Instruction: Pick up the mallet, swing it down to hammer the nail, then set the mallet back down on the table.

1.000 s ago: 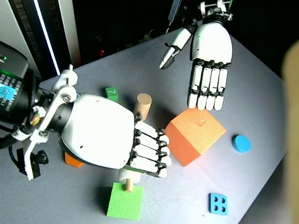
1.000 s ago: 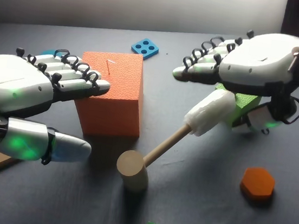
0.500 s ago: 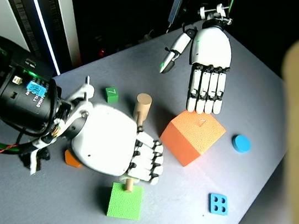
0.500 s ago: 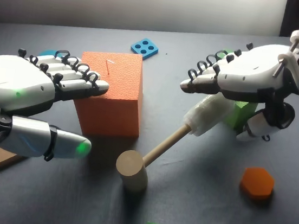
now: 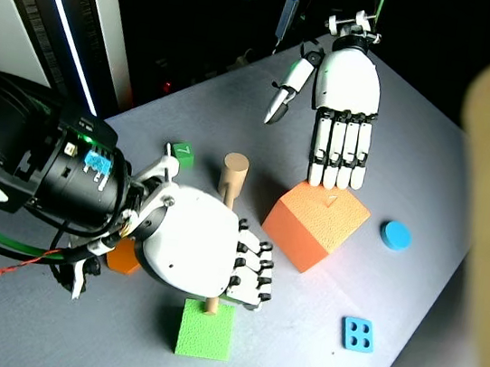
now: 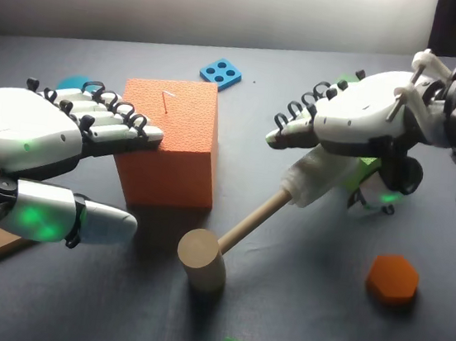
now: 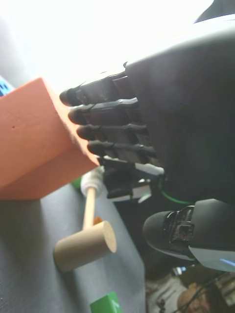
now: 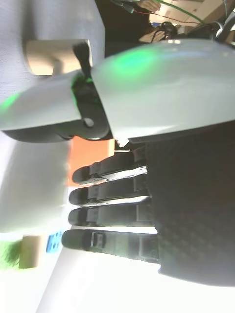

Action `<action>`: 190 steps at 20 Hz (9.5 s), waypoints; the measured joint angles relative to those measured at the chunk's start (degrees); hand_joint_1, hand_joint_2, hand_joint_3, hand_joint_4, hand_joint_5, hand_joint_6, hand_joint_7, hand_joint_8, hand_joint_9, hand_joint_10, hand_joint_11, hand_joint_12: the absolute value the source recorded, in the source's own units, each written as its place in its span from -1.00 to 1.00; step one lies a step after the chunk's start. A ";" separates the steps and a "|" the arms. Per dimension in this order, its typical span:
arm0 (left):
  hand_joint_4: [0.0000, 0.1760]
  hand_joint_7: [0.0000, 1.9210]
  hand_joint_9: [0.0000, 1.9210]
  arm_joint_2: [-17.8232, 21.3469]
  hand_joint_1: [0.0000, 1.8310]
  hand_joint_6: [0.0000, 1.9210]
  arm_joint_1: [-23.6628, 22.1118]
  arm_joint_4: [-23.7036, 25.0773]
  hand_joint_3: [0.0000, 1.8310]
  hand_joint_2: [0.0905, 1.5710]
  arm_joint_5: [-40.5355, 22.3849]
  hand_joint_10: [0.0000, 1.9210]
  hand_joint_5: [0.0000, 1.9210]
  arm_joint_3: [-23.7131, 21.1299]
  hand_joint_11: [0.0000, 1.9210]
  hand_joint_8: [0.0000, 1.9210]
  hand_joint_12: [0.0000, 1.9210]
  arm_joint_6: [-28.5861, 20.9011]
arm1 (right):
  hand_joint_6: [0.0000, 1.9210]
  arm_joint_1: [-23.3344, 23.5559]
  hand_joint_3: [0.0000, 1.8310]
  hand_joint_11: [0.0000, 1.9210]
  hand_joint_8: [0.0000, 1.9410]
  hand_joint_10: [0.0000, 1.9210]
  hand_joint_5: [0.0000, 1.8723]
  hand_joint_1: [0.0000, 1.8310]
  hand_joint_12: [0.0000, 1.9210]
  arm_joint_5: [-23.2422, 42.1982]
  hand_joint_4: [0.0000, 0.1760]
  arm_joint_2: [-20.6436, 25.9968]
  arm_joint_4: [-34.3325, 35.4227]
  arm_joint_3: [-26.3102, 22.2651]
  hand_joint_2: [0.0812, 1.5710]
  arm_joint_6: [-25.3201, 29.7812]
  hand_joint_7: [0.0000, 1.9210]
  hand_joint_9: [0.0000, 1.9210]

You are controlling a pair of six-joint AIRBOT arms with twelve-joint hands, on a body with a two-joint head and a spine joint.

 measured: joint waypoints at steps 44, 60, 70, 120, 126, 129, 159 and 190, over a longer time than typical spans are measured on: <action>-1.00 -0.85 -0.87 -0.85 -1.00 -1.00 1.90 -0.87 -1.00 0.49 -2.16 -1.00 -0.87 0.00 -1.00 -1.00 -0.74 -1.90 | -0.06 -3.82 -1.00 -0.90 0.42 0.47 -0.56 0.20 0.84 1.77 -1.00 -8.63 0.20 7.98 0.30 -2.73 -0.76 -0.76; -1.00 -0.82 -0.82 -0.85 -1.00 -1.00 1.73 -0.87 -1.00 0.49 -2.34 -1.00 -0.89 0.02 -1.00 -1.00 -0.75 -1.88 | 1.00 -4.17 -0.98 0.73 1.00 1.00 0.07 0.24 1.00 1.09 -1.00 -8.13 0.44 7.13 0.69 -2.73 0.48 0.65; -1.00 -0.76 -0.76 -0.85 -1.00 -0.99 1.73 -0.87 -1.00 0.51 -2.56 -0.99 -0.83 0.13 -1.00 -0.99 -0.69 -1.88 | 1.00 -3.28 -1.00 1.00 1.00 1.00 0.56 0.71 1.00 2.40 0.12 -2.86 0.63 0.00 0.65 -3.74 0.74 0.91; -1.00 -0.78 -0.78 -1.09 -1.00 -1.00 1.73 1.01 -1.00 0.57 -1.99 -1.00 -0.85 0.13 -1.00 -1.00 -0.62 -1.68 | 1.00 2.97 -1.00 0.99 1.00 1.00 0.51 0.62 1.00 40.37 1.00 0.83 64.67 -10.16 0.72 -53.57 0.75 0.88; -1.00 -0.78 -0.78 -1.09 -1.00 -0.99 1.73 1.01 -1.00 0.56 -1.97 -1.00 -0.84 0.13 -1.00 -0.99 -0.65 -1.68 | 1.00 3.13 -1.00 1.00 1.00 1.00 0.48 0.52 1.00 40.44 1.00 -1.60 64.70 -7.87 0.72 -53.59 0.71 0.88; -1.00 -0.77 -0.77 -1.09 -1.00 -1.00 1.73 0.98 -1.00 0.56 -1.97 -1.00 -0.84 0.13 -1.00 -1.00 -0.63 -1.68 | 1.00 3.15 -1.00 0.97 1.00 1.00 0.50 0.57 1.00 40.39 1.00 -1.64 64.72 -7.69 0.70 -53.64 0.72 0.86; -1.00 -0.79 -0.80 -1.16 -1.00 -1.00 1.73 1.03 -1.00 0.56 -1.75 -1.00 -0.86 0.13 -1.00 -1.00 -0.69 -1.70 | 1.00 -1.44 -1.00 0.86 1.00 1.00 0.35 0.57 1.00 39.01 1.00 -1.36 64.52 -5.84 0.61 -55.04 0.54 0.72; -1.00 -0.77 -0.77 -1.16 -1.00 -0.99 1.09 1.09 -1.00 0.56 -1.49 -1.00 -0.83 0.17 -1.00 -1.00 -0.61 -2.14 | 1.00 -6.58 -1.00 0.98 1.00 1.00 0.54 0.50 1.00 31.89 1.00 12.66 28.63 -17.68 0.72 -31.93 0.70 0.85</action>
